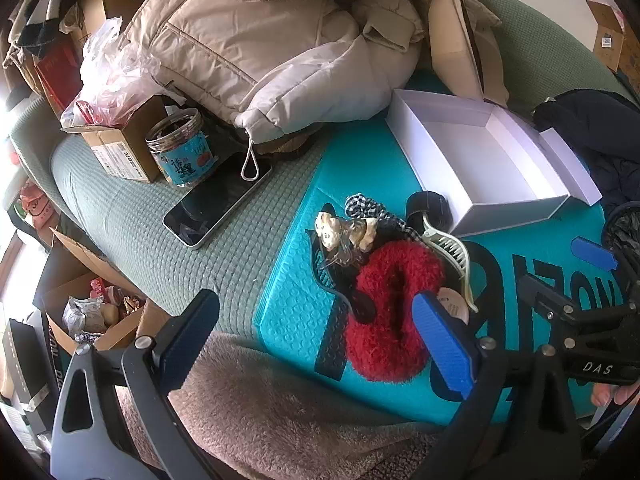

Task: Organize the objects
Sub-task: 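Move both tools toward the pile of hair accessories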

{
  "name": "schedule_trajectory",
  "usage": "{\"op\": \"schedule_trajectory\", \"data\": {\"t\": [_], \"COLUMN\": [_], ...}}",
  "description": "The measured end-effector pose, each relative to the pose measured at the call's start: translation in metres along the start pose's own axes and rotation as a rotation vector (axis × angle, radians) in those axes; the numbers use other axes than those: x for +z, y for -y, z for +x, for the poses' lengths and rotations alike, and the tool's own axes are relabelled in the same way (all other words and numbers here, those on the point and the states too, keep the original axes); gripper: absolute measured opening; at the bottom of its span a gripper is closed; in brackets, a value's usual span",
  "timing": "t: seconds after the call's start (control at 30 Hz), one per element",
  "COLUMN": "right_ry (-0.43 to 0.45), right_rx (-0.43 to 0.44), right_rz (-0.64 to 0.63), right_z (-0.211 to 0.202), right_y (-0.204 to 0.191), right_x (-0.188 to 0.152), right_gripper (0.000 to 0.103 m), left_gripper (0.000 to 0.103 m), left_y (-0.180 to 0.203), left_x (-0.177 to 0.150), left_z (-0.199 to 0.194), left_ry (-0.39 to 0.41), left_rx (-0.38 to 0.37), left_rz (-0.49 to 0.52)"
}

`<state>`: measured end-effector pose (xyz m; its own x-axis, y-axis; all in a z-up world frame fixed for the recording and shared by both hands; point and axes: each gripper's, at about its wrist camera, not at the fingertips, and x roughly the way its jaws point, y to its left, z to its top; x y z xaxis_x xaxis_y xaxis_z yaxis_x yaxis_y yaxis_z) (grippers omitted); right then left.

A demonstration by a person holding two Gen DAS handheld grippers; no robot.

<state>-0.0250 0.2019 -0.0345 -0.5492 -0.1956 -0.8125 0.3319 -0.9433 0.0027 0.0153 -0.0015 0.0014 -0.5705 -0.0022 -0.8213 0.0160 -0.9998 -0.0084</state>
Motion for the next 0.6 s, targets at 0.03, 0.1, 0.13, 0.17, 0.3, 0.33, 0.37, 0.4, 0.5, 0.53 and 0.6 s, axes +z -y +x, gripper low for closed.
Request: {"op": "schedule_trajectory", "data": {"t": [0.03,0.1,0.13,0.17,0.3,0.33,0.37,0.4,0.5,0.53,0.6], "right_ry": [0.0,-0.002,0.0,0.001,0.001,0.0,0.0,0.0,0.001,0.0,0.0], "right_rx": [0.001,-0.002,-0.006,-0.01,-0.007,-0.006,-0.006,-0.003,0.0,0.0,0.004], "right_rz": [-0.001,-0.005,-0.008,-0.011,-0.009,-0.008,-0.008,-0.007,-0.008,-0.007,-0.006], "right_z": [-0.0001,0.0,-0.0001,0.0,0.0,0.0001,0.0001,-0.0001,-0.0005,-0.0005,-0.0005], "right_y": [0.0,-0.0008,-0.001,-0.0021,-0.0027,-0.0029,-0.0027,-0.0027,-0.0028,-0.0026,-0.0027], "right_x": [0.0,0.0,-0.0001,-0.0006,-0.0018,-0.0021,-0.002,-0.0022,-0.0024,-0.0022,-0.0024], "right_gripper": [0.102,0.102,0.102,0.102,0.102,0.102,0.102,0.102,0.102,0.102,0.102], "left_gripper": [0.097,0.097,0.097,0.097,0.097,0.097,0.097,0.097,0.097,0.097,0.097], "left_y": [0.0001,-0.0003,-0.0004,-0.0005,-0.0011,-0.0011,-0.0008,-0.0012,-0.0009,-0.0004,0.0003], "left_x": [-0.0003,-0.001,-0.0009,-0.001,-0.0012,-0.0014,-0.0016,-0.0015,-0.0019,-0.0026,-0.0033], "left_z": [0.0001,-0.0002,0.0,0.0,0.0005,0.0006,0.0007,0.0005,0.0002,0.0,0.0002], "left_ry": [-0.001,-0.001,-0.002,-0.003,-0.005,-0.006,-0.006,-0.006,-0.004,-0.003,-0.004], "left_rx": [0.001,0.0,0.001,0.001,0.001,0.0,0.001,0.0,-0.001,-0.003,-0.006], "left_rz": [0.0,-0.001,-0.001,-0.001,-0.002,-0.002,-0.002,-0.002,-0.002,-0.003,-0.004]}}
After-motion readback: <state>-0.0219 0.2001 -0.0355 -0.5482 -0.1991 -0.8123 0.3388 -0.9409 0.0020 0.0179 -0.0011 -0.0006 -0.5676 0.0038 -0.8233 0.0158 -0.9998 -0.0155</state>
